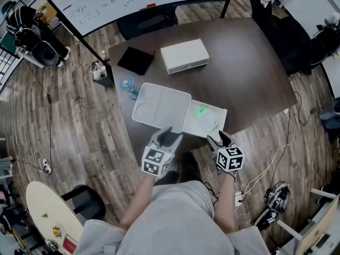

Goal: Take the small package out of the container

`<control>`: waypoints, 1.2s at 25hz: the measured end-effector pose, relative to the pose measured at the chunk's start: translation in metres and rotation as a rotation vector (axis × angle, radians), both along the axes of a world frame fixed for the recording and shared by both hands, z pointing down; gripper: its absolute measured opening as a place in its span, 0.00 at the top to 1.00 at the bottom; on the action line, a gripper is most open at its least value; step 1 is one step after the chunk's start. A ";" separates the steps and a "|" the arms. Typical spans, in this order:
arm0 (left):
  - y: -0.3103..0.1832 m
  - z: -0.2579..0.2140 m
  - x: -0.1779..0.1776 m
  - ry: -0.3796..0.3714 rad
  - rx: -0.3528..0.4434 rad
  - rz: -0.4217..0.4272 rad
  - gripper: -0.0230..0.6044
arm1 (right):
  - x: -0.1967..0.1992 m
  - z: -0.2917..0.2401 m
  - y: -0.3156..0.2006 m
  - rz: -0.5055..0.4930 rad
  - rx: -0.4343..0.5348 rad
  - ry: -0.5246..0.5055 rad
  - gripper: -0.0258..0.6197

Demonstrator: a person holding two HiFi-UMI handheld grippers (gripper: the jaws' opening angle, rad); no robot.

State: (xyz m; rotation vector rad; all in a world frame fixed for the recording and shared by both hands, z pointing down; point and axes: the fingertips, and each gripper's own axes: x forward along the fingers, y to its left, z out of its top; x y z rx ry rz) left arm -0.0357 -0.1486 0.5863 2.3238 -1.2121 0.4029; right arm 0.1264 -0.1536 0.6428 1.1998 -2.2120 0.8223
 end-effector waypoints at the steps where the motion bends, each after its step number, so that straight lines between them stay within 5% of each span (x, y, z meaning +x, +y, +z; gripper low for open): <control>1: -0.003 0.001 0.001 -0.005 -0.001 0.000 0.68 | -0.001 0.005 -0.005 -0.017 -0.013 0.018 0.55; 12: -0.050 0.013 -0.020 -0.052 -0.015 -0.076 0.68 | -0.020 0.044 -0.056 -0.171 -0.128 0.158 0.51; 30: -0.086 0.035 -0.016 0.029 -0.079 -0.100 0.68 | -0.035 0.100 -0.089 -0.384 -0.261 0.388 0.40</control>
